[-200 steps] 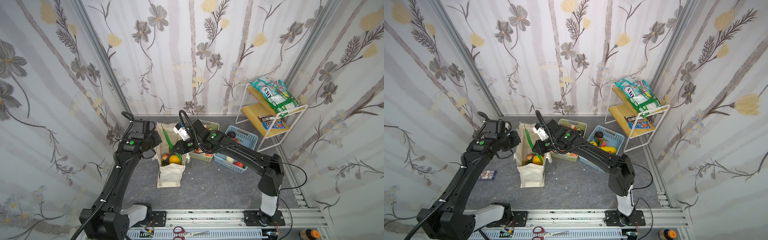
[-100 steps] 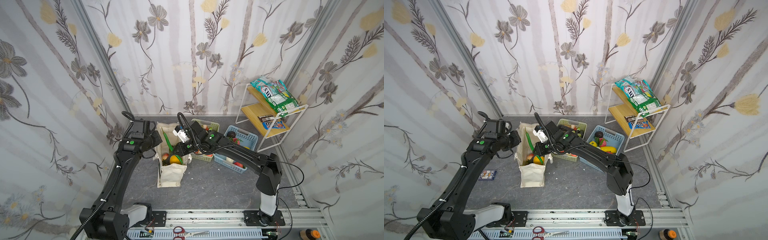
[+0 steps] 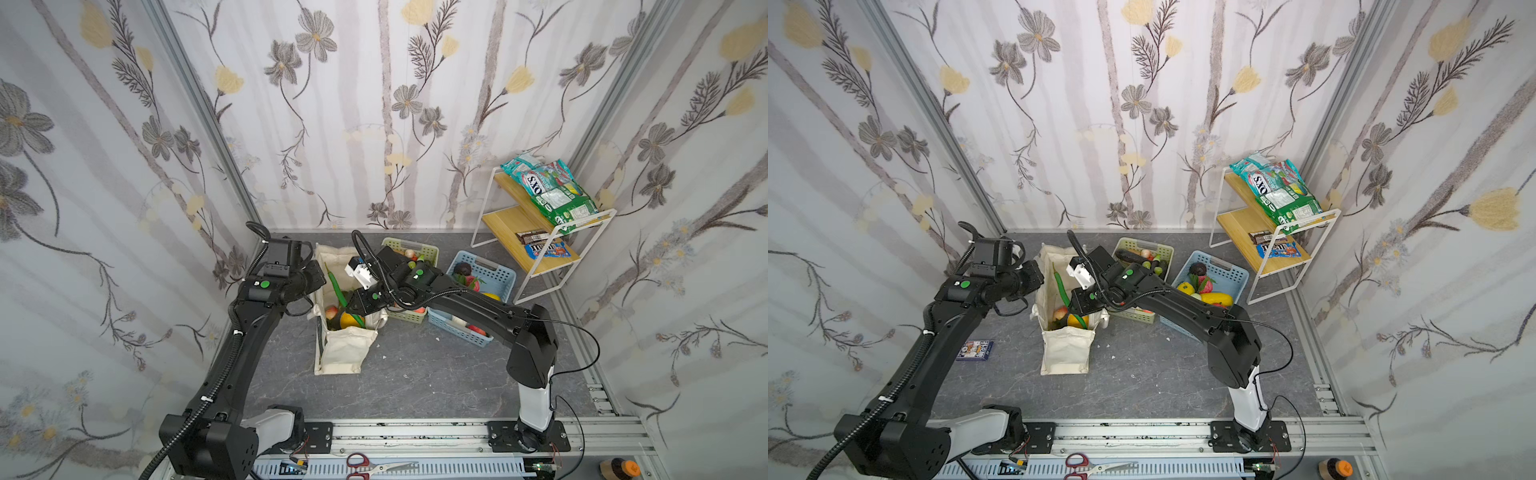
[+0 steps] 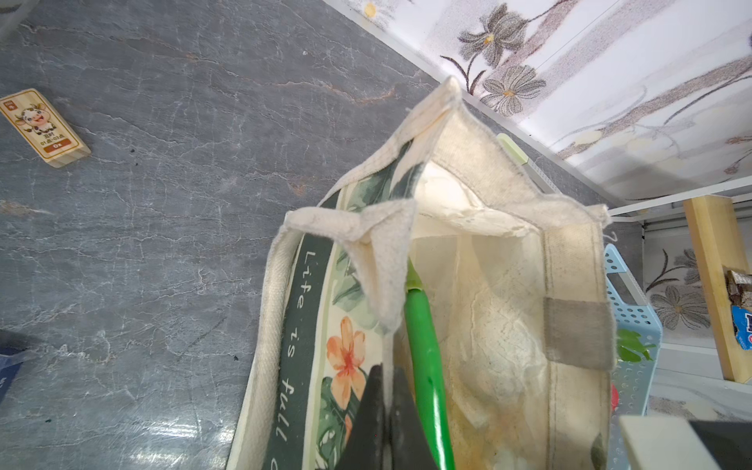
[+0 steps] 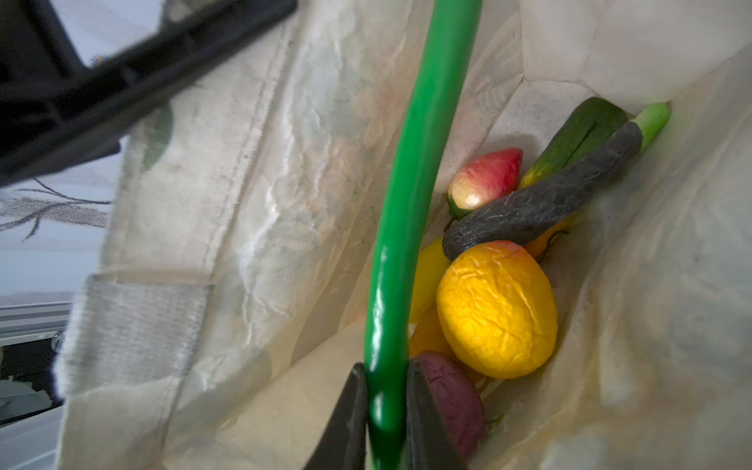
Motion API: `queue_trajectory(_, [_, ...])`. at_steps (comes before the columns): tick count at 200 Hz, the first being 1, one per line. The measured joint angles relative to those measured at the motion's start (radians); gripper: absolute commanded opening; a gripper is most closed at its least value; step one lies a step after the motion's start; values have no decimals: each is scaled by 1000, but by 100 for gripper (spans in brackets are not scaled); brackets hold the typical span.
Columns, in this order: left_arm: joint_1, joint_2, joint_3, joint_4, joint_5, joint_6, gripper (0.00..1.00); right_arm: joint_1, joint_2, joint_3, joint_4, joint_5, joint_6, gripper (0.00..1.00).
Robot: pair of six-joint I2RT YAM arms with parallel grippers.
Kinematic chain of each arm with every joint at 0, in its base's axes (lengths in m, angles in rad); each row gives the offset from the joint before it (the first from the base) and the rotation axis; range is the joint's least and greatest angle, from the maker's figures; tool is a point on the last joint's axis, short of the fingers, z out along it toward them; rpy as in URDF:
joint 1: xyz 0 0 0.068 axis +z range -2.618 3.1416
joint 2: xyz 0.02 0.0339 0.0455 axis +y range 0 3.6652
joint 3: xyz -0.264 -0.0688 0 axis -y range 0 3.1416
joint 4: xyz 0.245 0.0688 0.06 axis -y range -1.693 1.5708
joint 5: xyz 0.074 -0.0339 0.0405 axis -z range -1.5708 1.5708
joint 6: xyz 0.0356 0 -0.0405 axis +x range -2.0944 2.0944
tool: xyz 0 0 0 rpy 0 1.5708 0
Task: Place the food into the grocery bag and tie it
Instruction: 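Lower the green chili into the bag held by the left gripper, then push the green chili deeper into the bag and open the right gripper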
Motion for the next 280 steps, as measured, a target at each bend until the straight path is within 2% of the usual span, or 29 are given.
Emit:
queue_trajectory(173, [-36,21,15,29,81,53,0,-10,121,72,-64,16,0,20])
queue_trajectory(226, [-38,27,16,43,124,79,0,-11,164,139,-156,24,-70,20])
queue_trajectory(280, [-40,36,17,74,180,86,0,-11,216,155,-186,11,-86,20])
